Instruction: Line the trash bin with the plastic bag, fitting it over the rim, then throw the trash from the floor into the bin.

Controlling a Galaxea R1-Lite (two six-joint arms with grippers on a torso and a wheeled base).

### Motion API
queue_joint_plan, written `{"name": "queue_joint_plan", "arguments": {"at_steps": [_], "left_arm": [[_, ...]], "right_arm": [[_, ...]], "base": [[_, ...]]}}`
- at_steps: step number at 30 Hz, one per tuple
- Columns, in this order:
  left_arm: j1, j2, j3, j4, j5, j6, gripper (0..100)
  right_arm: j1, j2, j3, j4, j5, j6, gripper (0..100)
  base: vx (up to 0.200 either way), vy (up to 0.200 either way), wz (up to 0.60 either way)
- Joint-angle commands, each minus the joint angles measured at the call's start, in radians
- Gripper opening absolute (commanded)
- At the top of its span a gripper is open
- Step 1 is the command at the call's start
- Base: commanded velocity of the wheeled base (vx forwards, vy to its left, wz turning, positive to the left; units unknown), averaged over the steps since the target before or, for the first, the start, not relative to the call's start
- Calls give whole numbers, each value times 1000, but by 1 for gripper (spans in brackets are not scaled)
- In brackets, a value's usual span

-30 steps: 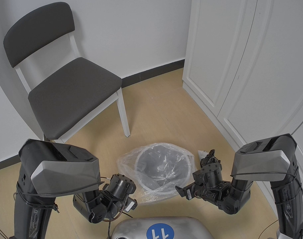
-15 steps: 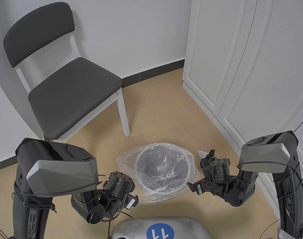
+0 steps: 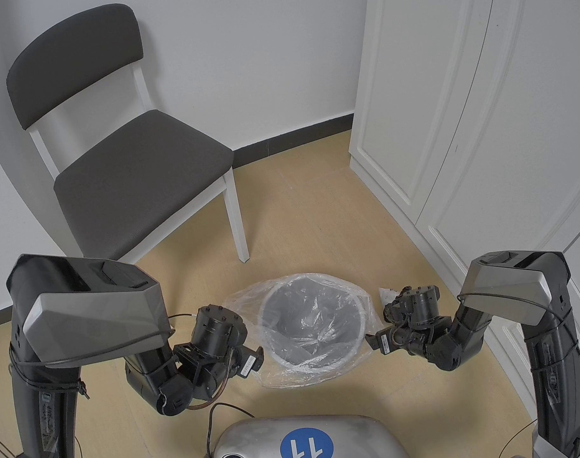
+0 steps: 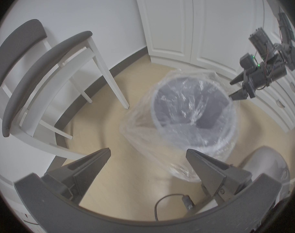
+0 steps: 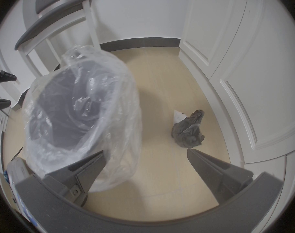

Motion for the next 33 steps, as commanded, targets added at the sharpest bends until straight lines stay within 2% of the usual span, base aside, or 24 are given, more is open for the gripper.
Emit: {"name": "queue_joint_plan", "arguments": {"at_steps": [1, 4, 8, 15, 19, 26, 33], "left_arm": [[52, 52, -112, -21, 1, 4, 100], [62, 86, -180, -8, 1, 8, 100], [93, 143, -296, 84, 1, 8, 100], [147, 156, -362, 241, 0, 10, 100], [151, 169, -413, 338, -3, 10, 100], [161, 251, -657, 542, -3, 11, 100], [164, 302, -833, 710, -5, 10, 100]], "right_arm": [[-54, 31, -169, 119, 5, -5, 100], [-58, 42, -229, 181, 19, -6, 100], [-64, 46, -284, 258, 89, -6, 100], [-77, 69, -361, 296, 173, -5, 100], [-77, 86, -427, 342, 180, -5, 100], [-78, 103, -473, 356, 200, 0, 100], [-84, 126, -598, 517, 212, -6, 100]], "base": [[0, 0, 0], [0, 0, 0], [0, 0, 0], [0, 0, 0], [0, 0, 0], [0, 0, 0], [0, 0, 0]]}}
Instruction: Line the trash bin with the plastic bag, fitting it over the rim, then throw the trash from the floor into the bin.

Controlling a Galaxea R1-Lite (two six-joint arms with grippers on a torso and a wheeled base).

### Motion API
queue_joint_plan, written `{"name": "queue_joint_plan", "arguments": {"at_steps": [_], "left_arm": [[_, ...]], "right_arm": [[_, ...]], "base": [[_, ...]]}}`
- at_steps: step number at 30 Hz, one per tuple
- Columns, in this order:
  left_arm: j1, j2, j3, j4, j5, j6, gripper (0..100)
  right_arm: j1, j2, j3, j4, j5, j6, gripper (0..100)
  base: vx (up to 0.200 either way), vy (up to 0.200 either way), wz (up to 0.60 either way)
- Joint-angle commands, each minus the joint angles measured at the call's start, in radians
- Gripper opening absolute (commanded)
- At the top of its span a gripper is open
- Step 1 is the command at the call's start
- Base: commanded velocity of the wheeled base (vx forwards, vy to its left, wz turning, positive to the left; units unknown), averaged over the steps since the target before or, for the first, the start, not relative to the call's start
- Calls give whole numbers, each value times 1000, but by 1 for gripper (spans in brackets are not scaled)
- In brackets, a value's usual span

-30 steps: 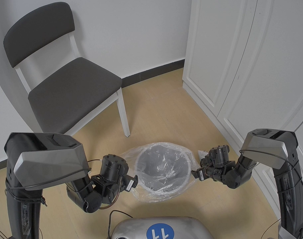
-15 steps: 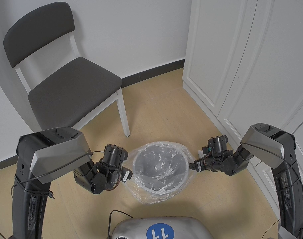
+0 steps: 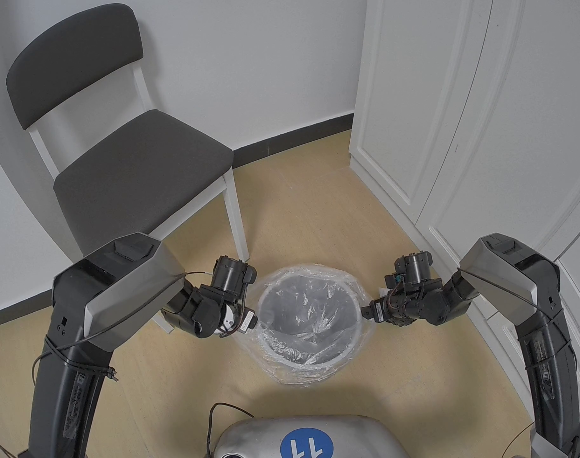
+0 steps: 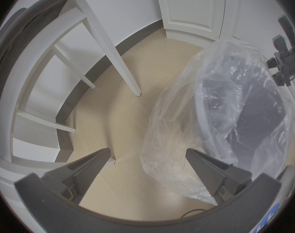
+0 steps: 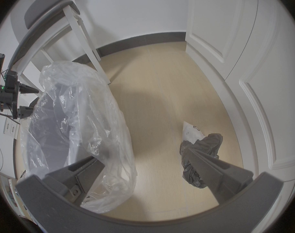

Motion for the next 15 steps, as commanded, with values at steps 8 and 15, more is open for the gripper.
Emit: {"name": "queue_joint_plan", "arguments": {"at_steps": [8, 15], "left_arm": [[30, 84, -156, 64, -2, 0, 100], [35, 44, -78, 41, 1, -5, 100]], "right_arm": [[0, 89, -260, 237, 0, -58, 100], [0, 134, -411, 432, -17, -105, 100]], "base": [[0, 0, 0], [0, 0, 0]]}}
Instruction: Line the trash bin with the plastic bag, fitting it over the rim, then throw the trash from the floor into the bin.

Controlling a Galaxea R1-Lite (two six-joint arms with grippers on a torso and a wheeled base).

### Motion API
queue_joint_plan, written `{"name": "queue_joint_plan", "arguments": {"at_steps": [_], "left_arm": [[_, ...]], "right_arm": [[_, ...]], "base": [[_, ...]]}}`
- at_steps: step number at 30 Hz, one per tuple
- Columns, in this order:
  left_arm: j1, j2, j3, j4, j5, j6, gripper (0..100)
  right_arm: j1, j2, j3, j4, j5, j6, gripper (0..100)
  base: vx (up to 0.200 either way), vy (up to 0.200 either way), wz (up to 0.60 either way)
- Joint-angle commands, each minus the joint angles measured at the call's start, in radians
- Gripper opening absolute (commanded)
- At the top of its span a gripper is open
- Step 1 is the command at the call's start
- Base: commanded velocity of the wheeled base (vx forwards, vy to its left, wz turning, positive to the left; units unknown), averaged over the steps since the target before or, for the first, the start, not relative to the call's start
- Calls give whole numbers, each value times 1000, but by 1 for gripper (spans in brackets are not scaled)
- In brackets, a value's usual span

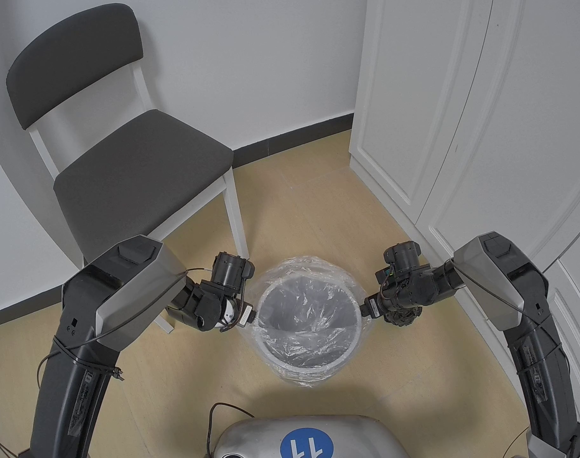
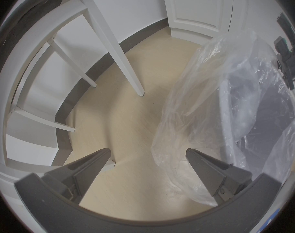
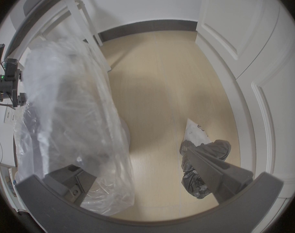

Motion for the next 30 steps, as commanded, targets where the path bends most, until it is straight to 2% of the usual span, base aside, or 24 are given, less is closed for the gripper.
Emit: {"name": "queue_joint_plan", "arguments": {"at_steps": [1, 10, 14, 19, 21, 23, 30], "left_arm": [[6, -35, 71, -32, 3, -2, 100], [-2, -133, 282, -227, -3, 1, 100], [-16, -176, 369, -316, -5, 1, 100], [-31, -197, 441, -366, -16, 1, 100], [-36, -209, 466, -392, -31, 1, 100], [-51, -223, 472, -428, -42, 1, 100], [-102, -257, 472, -440, -42, 5, 100]], "right_arm": [[0, 51, -107, 85, -26, -34, 100], [4, 74, -151, 136, -83, -108, 100], [8, 45, -103, 104, -109, -117, 100], [6, -14, -1, 35, -107, -119, 100], [6, -47, 61, -15, -107, -119, 100], [6, -94, 165, -131, -104, -119, 100], [1, -166, 392, -404, -101, -108, 100]], "base": [[0, 0, 0], [0, 0, 0], [0, 0, 0], [0, 0, 0], [0, 0, 0], [0, 0, 0], [0, 0, 0]]}}
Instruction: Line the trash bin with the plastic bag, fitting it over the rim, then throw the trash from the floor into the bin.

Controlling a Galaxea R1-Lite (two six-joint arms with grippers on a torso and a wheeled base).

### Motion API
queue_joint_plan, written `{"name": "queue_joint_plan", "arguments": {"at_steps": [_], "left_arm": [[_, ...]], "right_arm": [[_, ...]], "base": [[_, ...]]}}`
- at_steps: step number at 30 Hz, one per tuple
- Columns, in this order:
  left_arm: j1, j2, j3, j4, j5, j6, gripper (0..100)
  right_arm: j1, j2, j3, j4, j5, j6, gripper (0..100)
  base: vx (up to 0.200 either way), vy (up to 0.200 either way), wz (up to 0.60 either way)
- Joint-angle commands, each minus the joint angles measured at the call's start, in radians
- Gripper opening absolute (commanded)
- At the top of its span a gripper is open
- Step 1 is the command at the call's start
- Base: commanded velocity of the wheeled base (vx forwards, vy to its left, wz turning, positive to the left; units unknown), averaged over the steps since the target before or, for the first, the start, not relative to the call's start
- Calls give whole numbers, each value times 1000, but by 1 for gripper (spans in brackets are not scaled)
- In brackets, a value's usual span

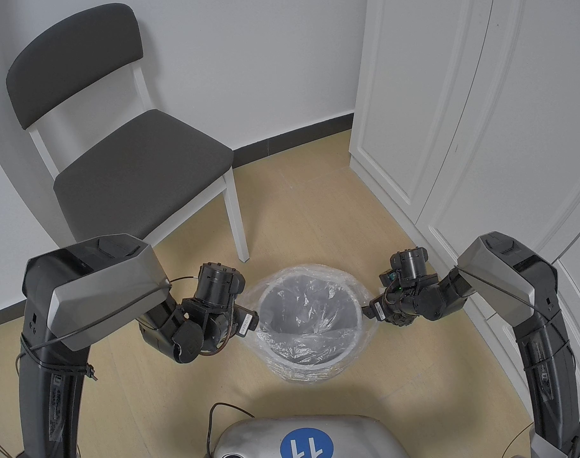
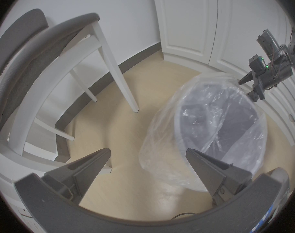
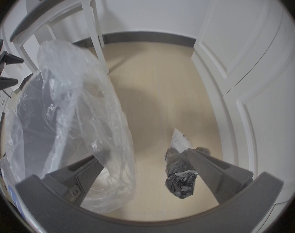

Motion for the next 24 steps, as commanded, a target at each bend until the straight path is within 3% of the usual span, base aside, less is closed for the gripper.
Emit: {"name": "queue_joint_plan", "arguments": {"at_steps": [1, 8, 16, 24], "left_arm": [[-48, -46, 11, -18, -4, 2, 100], [-107, -37, -27, -18, -1, 0, 100], [-127, 13, -115, -18, -1, 40, 100], [-121, 168, -369, 34, 6, 74, 100]], "right_arm": [[-4, -97, 162, -129, 1, 5, 100], [-7, -78, 228, -348, 0, 27, 100], [2, -69, 223, -393, 6, 40, 100], [8, -77, 226, -431, 10, 56, 100]], "base": [[0, 0, 0], [0, 0, 0], [0, 0, 0], [0, 0, 0]]}}
